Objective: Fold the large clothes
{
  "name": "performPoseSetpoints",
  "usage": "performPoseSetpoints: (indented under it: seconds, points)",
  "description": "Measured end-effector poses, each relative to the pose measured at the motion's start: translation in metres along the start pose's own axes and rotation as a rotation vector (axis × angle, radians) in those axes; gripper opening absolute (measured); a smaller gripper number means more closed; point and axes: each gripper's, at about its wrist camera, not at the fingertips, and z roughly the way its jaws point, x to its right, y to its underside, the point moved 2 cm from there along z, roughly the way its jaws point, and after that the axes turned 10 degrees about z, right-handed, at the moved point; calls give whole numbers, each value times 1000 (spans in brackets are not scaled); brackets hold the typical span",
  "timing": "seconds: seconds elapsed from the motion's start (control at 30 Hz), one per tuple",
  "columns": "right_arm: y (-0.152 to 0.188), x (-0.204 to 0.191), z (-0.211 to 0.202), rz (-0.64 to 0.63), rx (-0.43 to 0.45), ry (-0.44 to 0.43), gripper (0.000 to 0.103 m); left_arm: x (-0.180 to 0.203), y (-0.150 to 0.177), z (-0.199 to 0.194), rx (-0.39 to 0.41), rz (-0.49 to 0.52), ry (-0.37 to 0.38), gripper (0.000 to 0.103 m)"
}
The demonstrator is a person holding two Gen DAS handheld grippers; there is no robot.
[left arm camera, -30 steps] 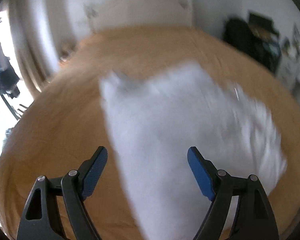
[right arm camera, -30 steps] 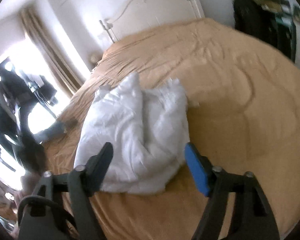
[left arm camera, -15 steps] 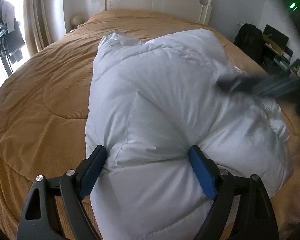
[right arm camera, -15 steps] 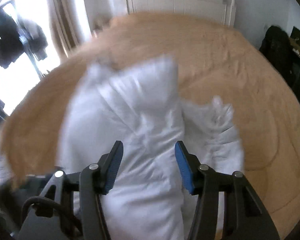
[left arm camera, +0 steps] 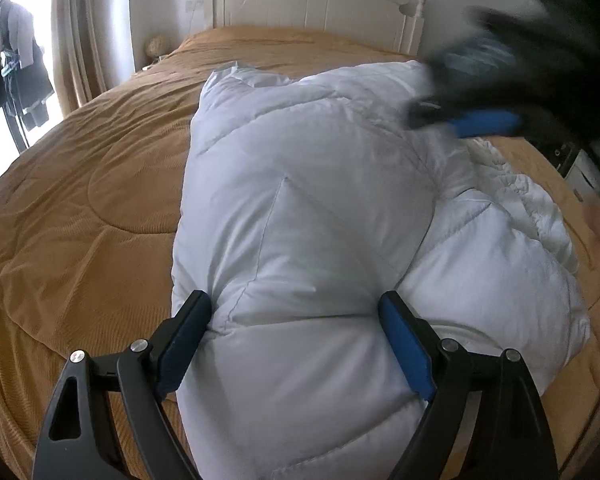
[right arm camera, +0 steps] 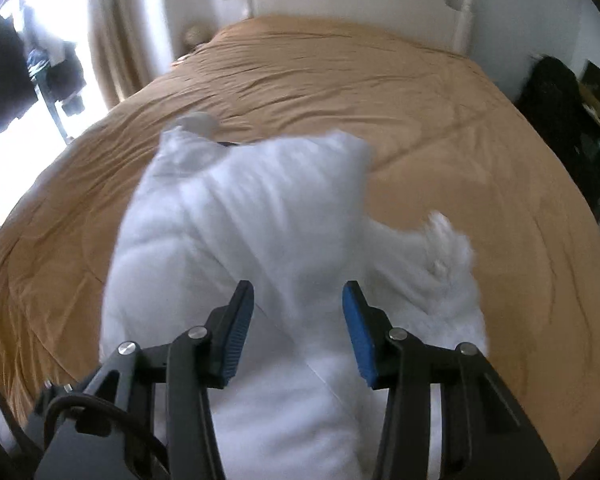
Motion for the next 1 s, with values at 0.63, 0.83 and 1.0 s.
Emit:
performPoseSetpoints:
  seconds: [0.63,0.83,1.0]
  points:
    - [-79,-39,67,-32,-73,107,53,4,3,-4,-4,59,41,86]
    - [-55,-23,110,-159,-108,353,52,9,5,-6,4,91,60,88]
    - [-42,44,119,53,-215,304,58,20,12,-12,7,148,62,90]
